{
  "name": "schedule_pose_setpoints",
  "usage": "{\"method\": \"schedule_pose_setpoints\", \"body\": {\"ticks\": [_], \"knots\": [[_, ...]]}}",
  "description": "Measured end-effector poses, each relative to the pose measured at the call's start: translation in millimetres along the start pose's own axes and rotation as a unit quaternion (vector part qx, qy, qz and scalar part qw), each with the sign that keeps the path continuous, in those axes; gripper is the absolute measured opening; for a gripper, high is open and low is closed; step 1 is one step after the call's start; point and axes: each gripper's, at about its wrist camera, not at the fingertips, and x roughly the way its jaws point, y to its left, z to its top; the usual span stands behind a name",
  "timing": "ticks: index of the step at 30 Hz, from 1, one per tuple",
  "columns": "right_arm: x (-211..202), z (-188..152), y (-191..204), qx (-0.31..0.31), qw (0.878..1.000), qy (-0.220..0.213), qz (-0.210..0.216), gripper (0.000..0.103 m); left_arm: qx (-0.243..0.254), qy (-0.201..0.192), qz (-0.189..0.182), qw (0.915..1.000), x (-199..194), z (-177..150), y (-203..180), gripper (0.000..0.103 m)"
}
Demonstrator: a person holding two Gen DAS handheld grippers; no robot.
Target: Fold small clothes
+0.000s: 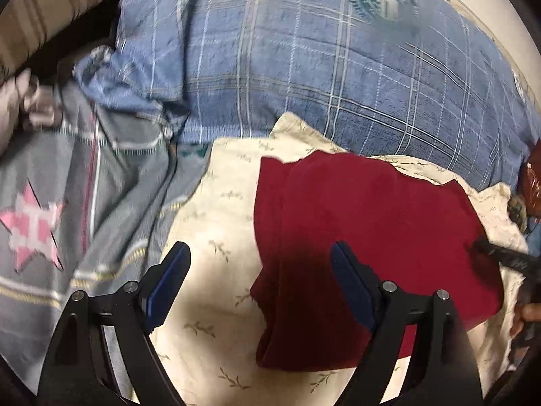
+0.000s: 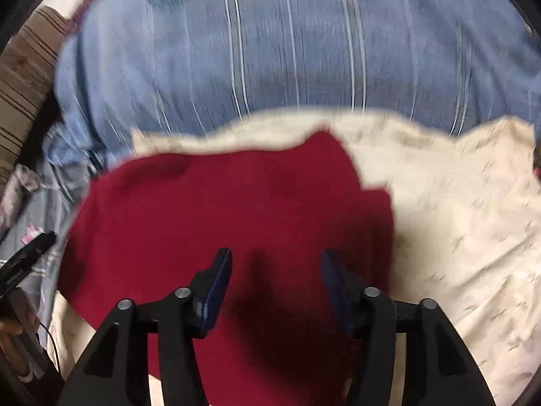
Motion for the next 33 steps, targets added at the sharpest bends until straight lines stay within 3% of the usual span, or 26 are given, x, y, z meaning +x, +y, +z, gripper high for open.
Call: {"method": "schedule_pose_setpoints", "body": {"ticks": [2,6,11,14,16,19,21,22,23,26,29,33], "knots": [[3,4,11,-0.002,1.0,-0.007,-0.006,0.059,-0.014,0.015,-0.003,0.9998,11,-6,9,0.085],[-4,25,72,-0.034,0.994,-0.027,0.096,0.059,-0.046,0.042,-0.013,0.998,31,-13,23,0.085],[28,64,178,-0.126,0.979,-0.025,0.158,0.054,-0.054,0.052,-0.029,0.9967,39,-12,26,0.085],[60,83,214,-0.125,0.979,-0.005,0.16,0.055,-0.057,0.059,-0.031,0.9961,43,-12,26,0.085],[92,95,227,-0.103,0.979,0.04,0.174,0.056,-0.059,0.059,-0.032,0.996,44,-10,26,0.085],[128,99,236,-0.107,0.982,0.113,0.104,0.056,-0.056,0.059,-0.032,0.9961,43,-10,26,0.085],[140,96,237,-0.108,0.98,0.139,0.091,0.056,-0.055,0.059,-0.033,0.9962,42,-9,26,0.085],[142,94,238,-0.115,0.98,0.138,0.09,0.05,-0.056,0.06,-0.036,0.996,43,-8,25,0.085],[142,91,241,-0.127,0.98,0.126,0.09,0.032,-0.056,0.06,-0.038,0.9959,43,-8,25,0.085],[139,87,245,-0.142,0.979,0.112,0.093,0.005,-0.051,0.056,-0.038,0.9964,39,-8,23,0.085],[120,93,249,-0.134,0.978,0.082,0.136,0.004,-0.055,0.047,-0.038,0.9966,35,-8,27,0.085],[125,99,252,-0.128,0.977,0.071,0.152,0.0,-0.063,0.047,-0.041,0.9961,36,-6,29,0.085]]}}
